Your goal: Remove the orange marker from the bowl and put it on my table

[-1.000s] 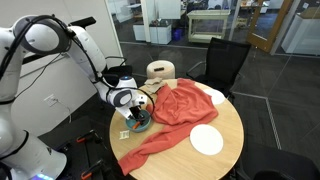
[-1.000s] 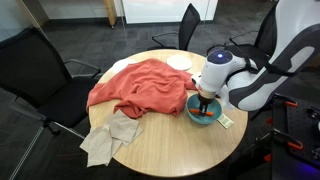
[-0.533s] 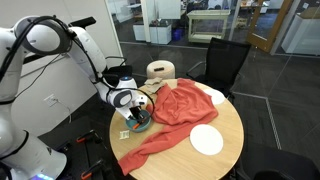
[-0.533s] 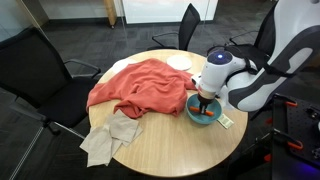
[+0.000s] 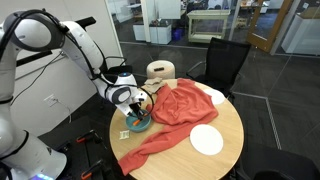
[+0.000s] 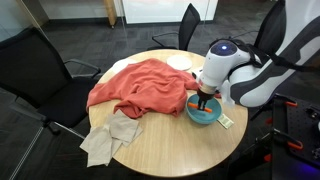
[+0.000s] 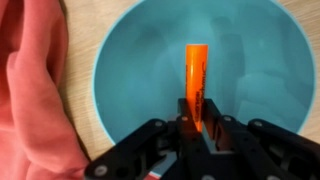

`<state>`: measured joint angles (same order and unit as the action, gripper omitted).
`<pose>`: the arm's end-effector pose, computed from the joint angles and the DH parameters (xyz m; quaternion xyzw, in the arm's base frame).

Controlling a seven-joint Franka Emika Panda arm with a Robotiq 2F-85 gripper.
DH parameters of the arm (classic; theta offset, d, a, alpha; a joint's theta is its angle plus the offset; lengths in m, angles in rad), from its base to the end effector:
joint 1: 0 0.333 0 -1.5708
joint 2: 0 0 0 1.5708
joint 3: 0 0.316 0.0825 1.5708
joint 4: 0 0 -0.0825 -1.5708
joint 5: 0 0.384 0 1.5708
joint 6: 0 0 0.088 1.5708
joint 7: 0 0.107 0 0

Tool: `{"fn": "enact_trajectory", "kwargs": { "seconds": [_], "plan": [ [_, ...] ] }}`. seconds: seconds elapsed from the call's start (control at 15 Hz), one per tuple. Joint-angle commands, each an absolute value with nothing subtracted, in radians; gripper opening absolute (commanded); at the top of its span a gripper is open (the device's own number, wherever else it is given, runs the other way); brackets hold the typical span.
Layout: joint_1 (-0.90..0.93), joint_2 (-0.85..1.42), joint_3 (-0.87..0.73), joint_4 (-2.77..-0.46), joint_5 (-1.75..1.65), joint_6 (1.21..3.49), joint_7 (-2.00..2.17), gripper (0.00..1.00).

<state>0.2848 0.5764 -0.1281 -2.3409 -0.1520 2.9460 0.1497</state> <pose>0.4918 0.0813 0.0941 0.9947 0.0884 0.0216 0.0478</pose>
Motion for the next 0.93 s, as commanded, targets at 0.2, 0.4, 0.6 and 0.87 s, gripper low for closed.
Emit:
{"fn": "enact_trajectory", "kwargs": {
  "seconds": [0.2, 0.4, 0.6, 0.87],
  "plan": [
    [0.339, 0.327, -0.144, -2.482, -0.174, 2.929, 0.185, 0.05],
    [0.331, 0.248, -0.105, -2.493, -0.180, 2.901, 0.170, 0.05],
    [0.307, 0.242, -0.035, -2.446, -0.156, 2.867, 0.162, 0.05],
    [0.290, 0.313, 0.039, -2.354, -0.114, 2.860, 0.162, 0.05]
  ]
}}
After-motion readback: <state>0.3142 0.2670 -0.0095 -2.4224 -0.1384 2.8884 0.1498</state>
